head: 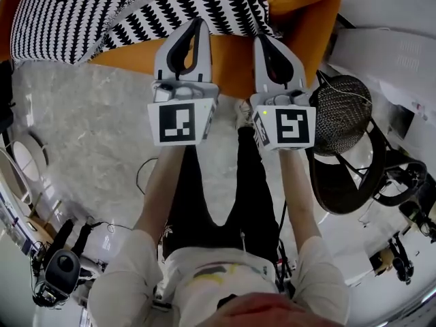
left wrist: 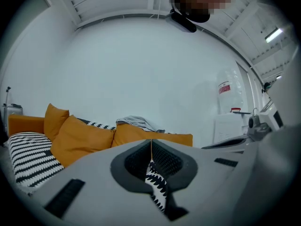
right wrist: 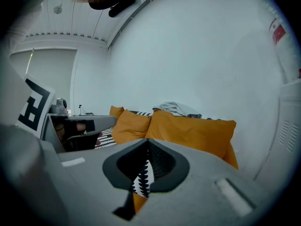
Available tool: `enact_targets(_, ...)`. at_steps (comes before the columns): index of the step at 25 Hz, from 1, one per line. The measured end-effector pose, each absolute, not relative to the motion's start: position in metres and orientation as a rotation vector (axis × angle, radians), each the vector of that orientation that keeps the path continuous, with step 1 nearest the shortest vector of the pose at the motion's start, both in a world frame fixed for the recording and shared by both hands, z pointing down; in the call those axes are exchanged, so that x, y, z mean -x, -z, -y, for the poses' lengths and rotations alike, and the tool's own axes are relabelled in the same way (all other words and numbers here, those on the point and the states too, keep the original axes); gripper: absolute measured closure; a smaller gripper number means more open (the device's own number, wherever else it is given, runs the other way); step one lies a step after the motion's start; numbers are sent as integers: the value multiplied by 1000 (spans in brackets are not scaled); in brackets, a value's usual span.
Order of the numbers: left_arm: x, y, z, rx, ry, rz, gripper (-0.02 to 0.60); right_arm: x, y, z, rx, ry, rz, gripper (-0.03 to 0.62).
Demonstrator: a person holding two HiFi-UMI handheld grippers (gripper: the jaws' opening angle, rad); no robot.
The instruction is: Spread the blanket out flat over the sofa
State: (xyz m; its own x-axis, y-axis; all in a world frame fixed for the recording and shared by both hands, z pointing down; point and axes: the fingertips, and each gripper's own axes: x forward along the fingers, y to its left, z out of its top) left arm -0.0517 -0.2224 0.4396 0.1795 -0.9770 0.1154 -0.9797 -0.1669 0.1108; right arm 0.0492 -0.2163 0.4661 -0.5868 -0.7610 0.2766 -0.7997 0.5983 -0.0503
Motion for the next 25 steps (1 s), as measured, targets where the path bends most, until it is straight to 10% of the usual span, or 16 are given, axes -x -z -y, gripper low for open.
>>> enact_targets(25,86,-461,259,-2252,-97,1931,565,-12,-571,398,-1151,-462,2296,400)
